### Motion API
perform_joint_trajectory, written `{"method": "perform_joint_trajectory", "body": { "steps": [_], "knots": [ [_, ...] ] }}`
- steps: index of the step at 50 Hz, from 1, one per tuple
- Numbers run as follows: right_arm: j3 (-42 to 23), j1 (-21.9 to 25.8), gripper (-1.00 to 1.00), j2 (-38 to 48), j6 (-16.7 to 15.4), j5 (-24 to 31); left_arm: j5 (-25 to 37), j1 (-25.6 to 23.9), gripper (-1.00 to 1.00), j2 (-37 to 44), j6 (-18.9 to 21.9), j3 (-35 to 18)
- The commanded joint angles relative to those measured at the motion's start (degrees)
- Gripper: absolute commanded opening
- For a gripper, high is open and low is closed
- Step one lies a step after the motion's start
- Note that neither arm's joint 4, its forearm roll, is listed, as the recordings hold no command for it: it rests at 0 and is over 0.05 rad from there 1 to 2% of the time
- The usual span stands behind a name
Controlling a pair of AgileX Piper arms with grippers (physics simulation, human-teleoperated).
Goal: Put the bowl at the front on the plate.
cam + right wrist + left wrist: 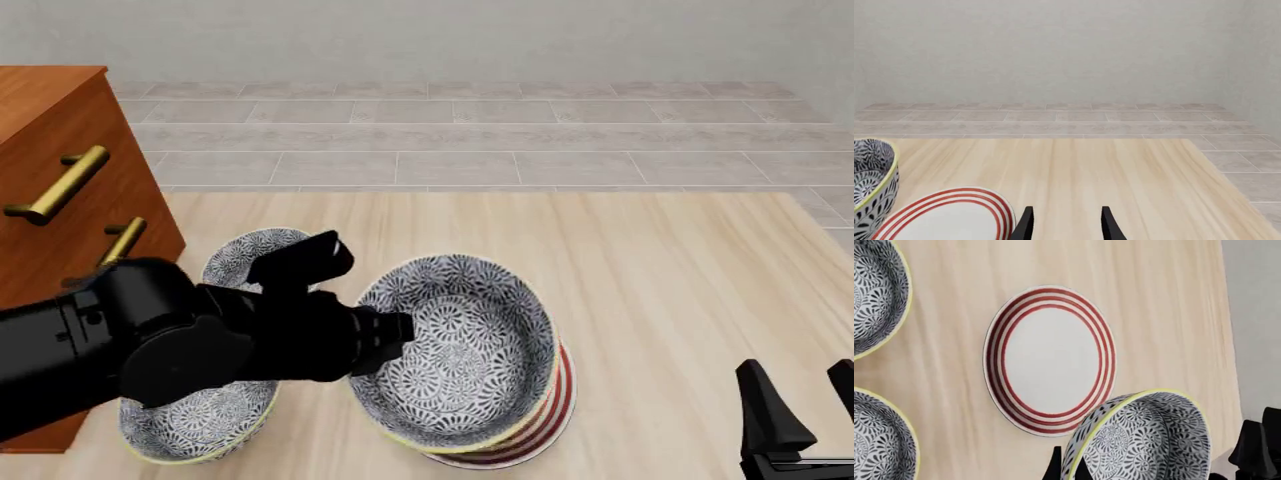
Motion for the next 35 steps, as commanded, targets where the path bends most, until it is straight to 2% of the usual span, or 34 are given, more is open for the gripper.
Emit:
{"method": "perform_joint_trajectory", "body": {
  "steps": [1,16,22,35],
  "knots": [
    [0.35,0.0,1.0,-0.02,0.02,-0.32,-2.53,1.82,-1.0,3.4,-0.48,-2.14],
    [0.35,-0.01,1.0,-0.03,0.01,-0.32,-6.5,2.98,-1.0,6.85,-2.28,-2.34],
    [0.35,-0.01,1.0,-0.02,0.03,-0.32,-6.97,4.87,-1.0,8.34,-1.97,-4.41],
    [0.35,-0.02,1.0,-0.03,0.02,-0.32,-9.19,5.8,-1.0,12.35,-2.96,-5.95]
  ]
}}
